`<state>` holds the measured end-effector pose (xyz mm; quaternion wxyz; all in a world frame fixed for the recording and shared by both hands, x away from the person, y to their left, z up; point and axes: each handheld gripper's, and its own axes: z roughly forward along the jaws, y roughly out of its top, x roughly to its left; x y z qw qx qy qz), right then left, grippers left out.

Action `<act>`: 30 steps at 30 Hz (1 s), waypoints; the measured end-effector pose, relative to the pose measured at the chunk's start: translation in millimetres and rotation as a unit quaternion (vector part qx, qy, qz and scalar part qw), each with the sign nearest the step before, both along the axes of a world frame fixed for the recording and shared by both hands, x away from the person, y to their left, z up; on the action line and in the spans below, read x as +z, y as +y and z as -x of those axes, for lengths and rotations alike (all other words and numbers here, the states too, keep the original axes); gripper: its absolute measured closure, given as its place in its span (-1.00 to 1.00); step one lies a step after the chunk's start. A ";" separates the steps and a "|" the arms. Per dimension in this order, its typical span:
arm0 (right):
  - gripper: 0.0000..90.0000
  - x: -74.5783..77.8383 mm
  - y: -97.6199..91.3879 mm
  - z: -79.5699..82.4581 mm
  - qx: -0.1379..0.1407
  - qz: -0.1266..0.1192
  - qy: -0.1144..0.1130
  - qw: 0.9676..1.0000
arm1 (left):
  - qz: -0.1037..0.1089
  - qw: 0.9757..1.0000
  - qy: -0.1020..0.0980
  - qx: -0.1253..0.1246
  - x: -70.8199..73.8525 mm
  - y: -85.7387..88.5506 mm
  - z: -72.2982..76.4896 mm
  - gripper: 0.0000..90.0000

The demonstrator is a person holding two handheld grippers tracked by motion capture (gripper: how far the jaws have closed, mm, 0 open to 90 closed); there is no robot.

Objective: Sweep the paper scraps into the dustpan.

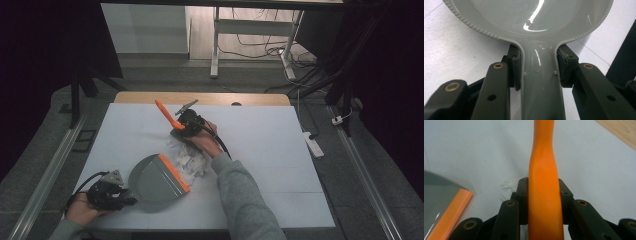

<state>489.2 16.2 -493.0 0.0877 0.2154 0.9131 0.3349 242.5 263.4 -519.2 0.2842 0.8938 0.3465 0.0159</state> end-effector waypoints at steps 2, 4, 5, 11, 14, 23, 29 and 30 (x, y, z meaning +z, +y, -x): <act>0.56 -1.1 4.1 0.6 0.009 0.005 0.000 1.000 | 0.000 1.000 -0.001 0.001 0.1 0.1 0.2 0.37; 0.56 -1.7 7.8 2.4 0.018 0.008 0.003 1.000 | -0.001 1.000 -0.001 0.001 0.3 0.4 0.4 0.37; 0.56 -1.5 9.5 4.0 0.023 0.012 0.005 1.000 | -0.001 1.000 -0.001 0.001 0.2 0.5 0.4 0.37; 0.56 1.4 9.4 20.1 0.059 0.033 0.020 0.998 | 0.001 1.000 0.000 0.003 0.0 1.2 0.8 0.37; 0.56 3.1 3.6 32.4 0.083 0.035 0.033 0.995 | 0.001 1.000 0.000 0.004 0.2 2.3 0.9 0.37; 0.56 32.6 -29.7 50.6 0.059 -0.025 -0.015 0.998 | -0.001 1.000 0.004 0.007 0.6 4.1 1.3 0.37; 0.56 49.4 -52.9 49.4 0.022 -0.050 -0.033 0.998 | -0.003 1.000 0.007 0.006 0.3 7.9 2.7 0.37; 0.56 50.4 -56.4 49.8 0.013 -0.051 -0.036 0.998 | -0.003 1.000 0.008 0.006 0.2 8.6 2.8 0.37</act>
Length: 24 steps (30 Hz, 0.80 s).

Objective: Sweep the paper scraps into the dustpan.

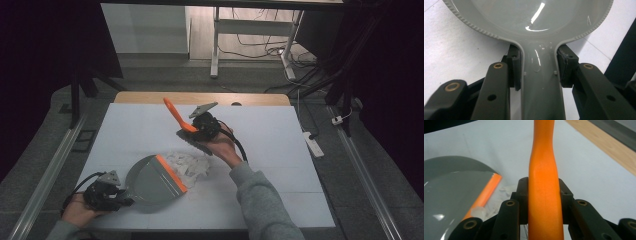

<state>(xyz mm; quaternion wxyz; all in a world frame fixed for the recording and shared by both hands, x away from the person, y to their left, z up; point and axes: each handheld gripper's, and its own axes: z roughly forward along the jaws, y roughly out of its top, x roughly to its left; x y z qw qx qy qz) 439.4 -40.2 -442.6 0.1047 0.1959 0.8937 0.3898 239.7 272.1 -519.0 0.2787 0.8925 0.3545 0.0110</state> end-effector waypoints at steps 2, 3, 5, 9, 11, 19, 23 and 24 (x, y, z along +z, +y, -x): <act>0.56 0.9 -7.9 0.5 -0.022 -0.004 -0.002 1.000 | -0.002 1.000 0.001 -0.001 -0.2 0.8 0.1 0.37; 0.56 0.9 -11.4 0.7 -0.033 -0.005 -0.001 0.999 | -0.004 1.000 0.000 -0.001 -0.3 0.6 0.4 0.37; 0.56 0.4 -19.2 0.3 -0.049 -0.004 -0.002 0.999 | -0.006 1.000 0.000 -0.005 0.1 0.1 0.9 0.37; 0.56 0.6 -32.9 1.0 -0.075 -0.011 0.002 0.997 | -0.008 1.000 0.000 -0.008 0.0 -1.7 1.0 0.37; 0.56 0.7 -38.0 3.3 -0.082 -0.009 0.004 0.997 | -0.008 1.000 0.000 -0.009 0.1 -2.1 1.1 0.37; 0.56 -9.5 -49.6 20.1 -0.105 0.008 0.022 0.994 | -0.009 1.000 -0.001 -0.011 0.1 -4.0 1.3 0.37; 0.56 -20.0 -48.9 23.4 -0.115 0.019 0.035 0.993 | -0.012 1.000 0.000 -0.012 1.0 -5.5 1.2 0.37; 0.56 -22.0 -48.3 23.5 -0.116 0.021 0.039 0.992 | -0.013 1.000 0.000 -0.012 1.1 -5.8 1.0 0.37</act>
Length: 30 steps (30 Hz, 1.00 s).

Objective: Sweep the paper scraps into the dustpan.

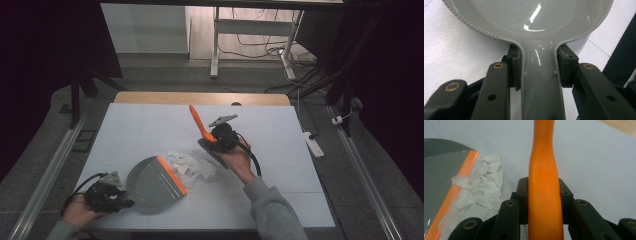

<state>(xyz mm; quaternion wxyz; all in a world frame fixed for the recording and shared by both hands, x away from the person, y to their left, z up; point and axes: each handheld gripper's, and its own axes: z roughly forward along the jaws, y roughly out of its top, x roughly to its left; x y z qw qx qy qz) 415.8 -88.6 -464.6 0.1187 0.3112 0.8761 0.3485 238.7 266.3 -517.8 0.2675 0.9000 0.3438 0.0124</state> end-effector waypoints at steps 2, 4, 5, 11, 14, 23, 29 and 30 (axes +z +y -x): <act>0.56 -3.3 2.9 0.3 0.000 0.002 0.005 1.000 | -0.001 1.000 0.000 0.001 0.1 -0.7 -0.4 0.37; 0.56 -6.4 7.5 1.2 0.005 0.007 0.007 1.000 | -0.002 1.000 0.001 0.000 0.0 -1.3 -0.8 0.37; 0.56 -7.7 10.7 2.3 0.006 0.009 0.009 1.000 | -0.001 1.000 0.002 0.000 -0.3 -1.4 -1.1 0.37; 0.56 -14.4 29.8 7.8 0.025 0.022 0.017 0.999 | -0.006 1.000 0.006 0.000 -1.3 -2.6 -2.3 0.37; 0.56 -17.7 40.1 11.3 0.033 0.013 0.026 0.999 | -0.006 1.000 0.006 0.001 -1.2 -2.7 -2.3 0.37; 0.56 -22.7 85.0 28.5 0.082 0.003 0.036 0.996 | -0.005 1.000 0.005 0.001 -0.5 -3.3 -2.1 0.37; 0.56 -21.7 106.8 45.3 0.126 -0.003 0.034 0.991 | -0.006 1.000 0.005 0.001 -0.3 -3.6 -2.1 0.37; 0.56 -21.7 106.8 45.3 0.126 -0.003 0.034 0.991 | -0.006 1.000 0.005 0.001 -0.3 -3.6 -2.1 0.37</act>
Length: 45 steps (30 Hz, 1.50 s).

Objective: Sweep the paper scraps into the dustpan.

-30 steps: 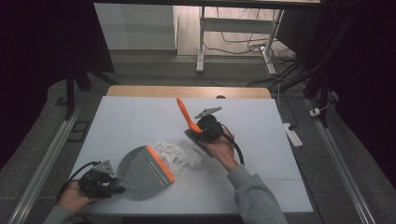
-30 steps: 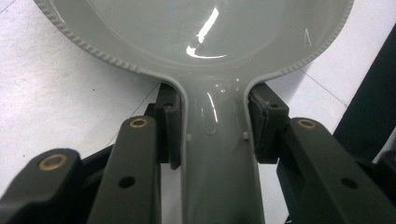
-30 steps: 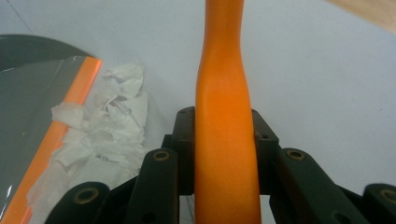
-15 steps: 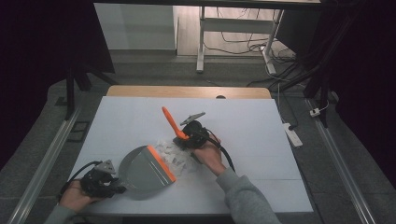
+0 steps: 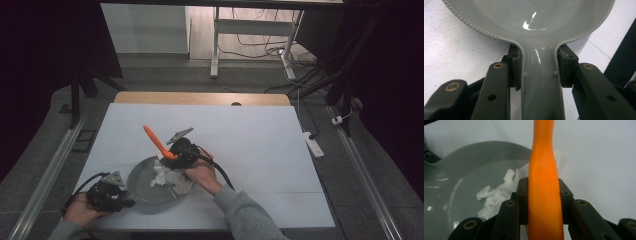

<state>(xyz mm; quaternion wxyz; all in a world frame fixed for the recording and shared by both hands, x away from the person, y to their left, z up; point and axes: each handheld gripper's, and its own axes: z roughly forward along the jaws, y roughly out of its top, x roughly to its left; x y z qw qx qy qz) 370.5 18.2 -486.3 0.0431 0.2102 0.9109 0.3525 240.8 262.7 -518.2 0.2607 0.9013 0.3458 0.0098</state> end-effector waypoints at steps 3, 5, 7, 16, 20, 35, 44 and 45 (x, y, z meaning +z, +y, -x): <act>0.56 6.3 1.0 4.7 0.014 -0.017 0.002 1.000 | 0.000 1.000 0.001 0.000 -0.2 0.2 -0.1 0.37; 0.56 12.4 -2.6 4.2 0.010 -0.028 -0.002 1.000 | 0.001 1.000 0.000 0.000 -0.1 0.2 -0.1 0.37; 0.56 18.4 -8.5 0.9 0.004 -0.037 -0.010 0.999 | 0.000 1.000 0.000 0.000 0.0 0.1 -0.1 0.37; 0.56 30.4 -32.4 -27.9 -0.039 -0.047 -0.049 0.997 | 0.002 1.000 -0.001 0.001 0.1 0.4 -0.1 0.37; 0.56 23.7 -26.8 -42.3 -0.040 -0.030 -0.050 0.997 | 0.002 1.000 -0.001 0.001 0.1 0.4 -0.1 0.37; 0.56 -5.0 16.2 -54.4 0.019 0.049 -0.038 0.998 | 0.006 1.000 0.000 0.001 -0.6 1.1 -0.3 0.37; 0.56 -4.3 23.3 -31.3 0.062 0.050 -0.017 0.997 | 0.005 1.000 0.000 0.002 -0.5 0.9 -0.3 0.37; 0.56 -3.0 23.1 -28.4 0.066 0.045 -0.009 0.997 | 0.004 1.000 0.000 0.002 -0.5 0.8 -0.4 0.37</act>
